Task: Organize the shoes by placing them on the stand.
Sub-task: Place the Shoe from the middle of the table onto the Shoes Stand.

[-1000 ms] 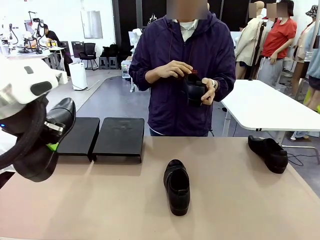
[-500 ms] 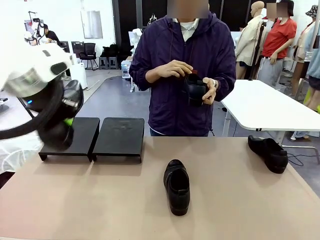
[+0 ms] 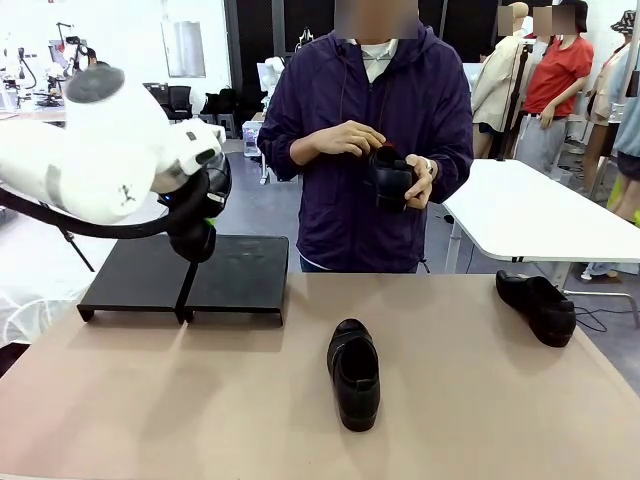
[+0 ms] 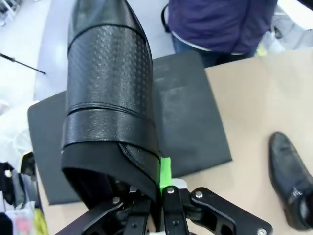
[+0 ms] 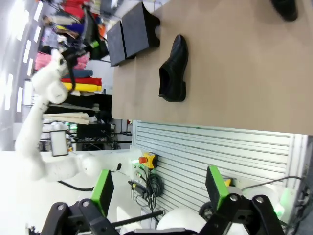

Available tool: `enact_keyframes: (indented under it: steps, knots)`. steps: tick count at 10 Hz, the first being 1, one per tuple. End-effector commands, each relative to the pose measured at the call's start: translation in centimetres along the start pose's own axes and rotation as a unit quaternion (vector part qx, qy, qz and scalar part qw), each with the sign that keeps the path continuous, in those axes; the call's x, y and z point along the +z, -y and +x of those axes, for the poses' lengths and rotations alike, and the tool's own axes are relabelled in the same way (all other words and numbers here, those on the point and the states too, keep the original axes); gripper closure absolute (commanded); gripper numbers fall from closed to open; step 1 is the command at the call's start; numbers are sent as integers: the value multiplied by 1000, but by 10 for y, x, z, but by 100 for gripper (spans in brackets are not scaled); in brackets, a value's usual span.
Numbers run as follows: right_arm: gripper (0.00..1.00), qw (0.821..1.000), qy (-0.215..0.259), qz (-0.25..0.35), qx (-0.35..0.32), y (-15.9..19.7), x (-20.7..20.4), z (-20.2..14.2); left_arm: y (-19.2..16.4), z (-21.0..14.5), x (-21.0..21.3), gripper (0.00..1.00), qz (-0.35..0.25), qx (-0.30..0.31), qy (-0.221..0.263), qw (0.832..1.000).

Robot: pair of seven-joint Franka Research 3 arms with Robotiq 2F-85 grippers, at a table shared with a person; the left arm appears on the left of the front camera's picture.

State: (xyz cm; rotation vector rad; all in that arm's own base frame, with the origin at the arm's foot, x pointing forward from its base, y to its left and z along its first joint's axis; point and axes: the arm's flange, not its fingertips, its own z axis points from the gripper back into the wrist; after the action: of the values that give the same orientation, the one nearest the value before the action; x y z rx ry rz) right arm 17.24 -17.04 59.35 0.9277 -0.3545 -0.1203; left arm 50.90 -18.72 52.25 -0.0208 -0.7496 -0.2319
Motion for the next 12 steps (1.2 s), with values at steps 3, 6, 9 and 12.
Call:
enact_keyframes:
  steps: [3,6,9,12]
  knots:
    - [0,1000,5,13,13,-3,3,2,29,16,-53,100,52,-13,-27,998]
    - [0,1000,5,13,13,-3,3,2,40,13,-90,100,57,-24,-46,997]
    - [0,1000,5,13,13,-3,3,2,38,9,-118,100,60,-19,-87,994]
    - [0,1000,5,13,13,-3,3,2,36,4,-131,100,71,-14,-102,992]
